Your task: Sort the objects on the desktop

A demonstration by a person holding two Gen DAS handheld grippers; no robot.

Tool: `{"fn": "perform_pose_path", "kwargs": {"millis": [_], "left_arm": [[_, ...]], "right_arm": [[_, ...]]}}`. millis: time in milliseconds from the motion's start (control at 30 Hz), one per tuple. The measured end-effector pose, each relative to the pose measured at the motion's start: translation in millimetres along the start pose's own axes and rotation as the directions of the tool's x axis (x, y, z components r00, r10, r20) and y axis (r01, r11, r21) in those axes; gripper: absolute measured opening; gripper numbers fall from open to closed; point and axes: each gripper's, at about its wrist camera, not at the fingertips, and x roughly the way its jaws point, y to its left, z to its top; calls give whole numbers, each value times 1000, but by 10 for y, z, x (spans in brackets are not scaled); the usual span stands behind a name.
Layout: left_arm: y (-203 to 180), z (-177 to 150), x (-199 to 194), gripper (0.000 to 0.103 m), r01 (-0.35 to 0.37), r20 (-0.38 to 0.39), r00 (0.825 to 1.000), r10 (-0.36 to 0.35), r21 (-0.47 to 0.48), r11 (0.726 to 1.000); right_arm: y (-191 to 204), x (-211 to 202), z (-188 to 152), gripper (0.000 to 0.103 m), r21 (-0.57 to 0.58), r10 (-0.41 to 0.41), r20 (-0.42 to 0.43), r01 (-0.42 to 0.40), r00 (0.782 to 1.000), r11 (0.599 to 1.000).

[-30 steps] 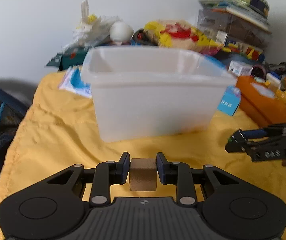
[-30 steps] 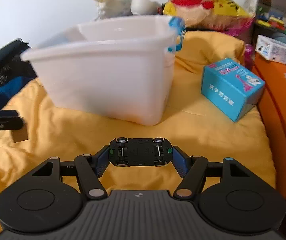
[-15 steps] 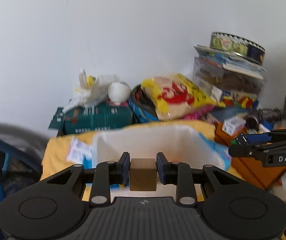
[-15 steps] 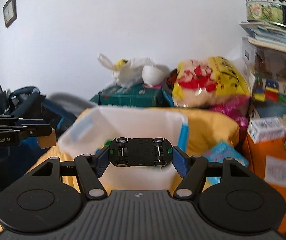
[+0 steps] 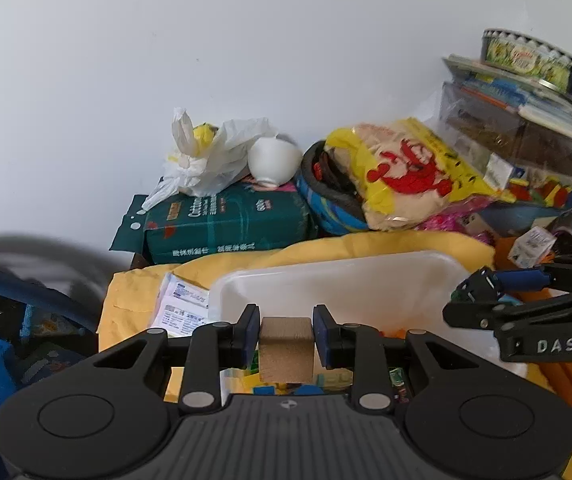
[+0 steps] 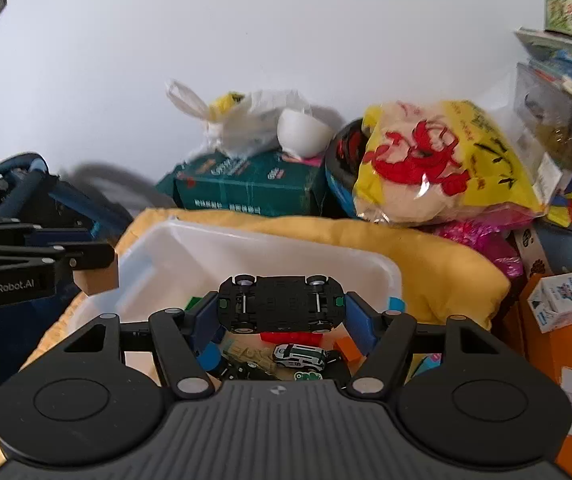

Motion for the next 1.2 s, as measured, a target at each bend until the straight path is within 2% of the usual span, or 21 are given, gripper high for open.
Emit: {"fn": "perform_pose_path", "kwargs": {"millis": [33, 67, 100, 200, 267, 367, 433, 500, 567, 667, 833, 1200], "left_arm": [[-13, 18, 35, 60, -22, -17, 1000, 22, 2, 1000], [-20, 32, 58, 74, -49, -32, 998, 49, 4, 999], [-34, 40, 74, 88, -85, -36, 996, 85, 10, 996], [-55, 50, 78, 89, -106, -30, 994, 108, 37, 994], [-55, 55, 107, 89, -117, -67, 991, 119, 42, 992], [-102, 86, 152, 89, -157, -102, 981, 167, 98, 983], [-115, 138, 176, 89, -109, -141, 982, 124, 113, 988], [-120, 222, 205, 89, -79, -175, 980, 95, 96, 992], [-139, 311, 234, 89, -52, -211, 975, 68, 81, 995], [-164, 457, 252, 89, -60, -232, 970, 77, 76, 995], [-172, 589, 342, 89, -71, -301, 949, 91, 76, 995], [-132, 534, 463, 89, -76, -357, 929, 95, 69, 995]], "right_arm": [[2, 62, 8, 80, -6, 0, -28, 0, 1000, 1000], [12, 75, 5, 95, -15, -5, -32, 4, 999, 1000], [13, 87, 7, 103, -24, -15, -29, 14, 999, 1000], [-22, 90, 8, 103, -13, -40, -34, 40, 999, 999], [-61, 72, 5, 103, -3, -47, -38, 47, 998, 999], [-82, 28, 14, 103, -8, -46, -61, 46, 997, 999], [-73, 31, 58, 103, -17, -48, -103, 46, 994, 999], [-73, 53, 121, 103, -9, -62, -184, 62, 981, 998], [-96, 55, 202, 103, 25, -33, -246, 40, 969, 999], [-92, 55, 289, 103, 16, -40, -310, 47, 950, 999], [-73, 33, 337, 103, -31, -91, -307, 86, 947, 996], [-19, 43, 300, 103, -36, -96, -316, 89, 944, 995]]}}
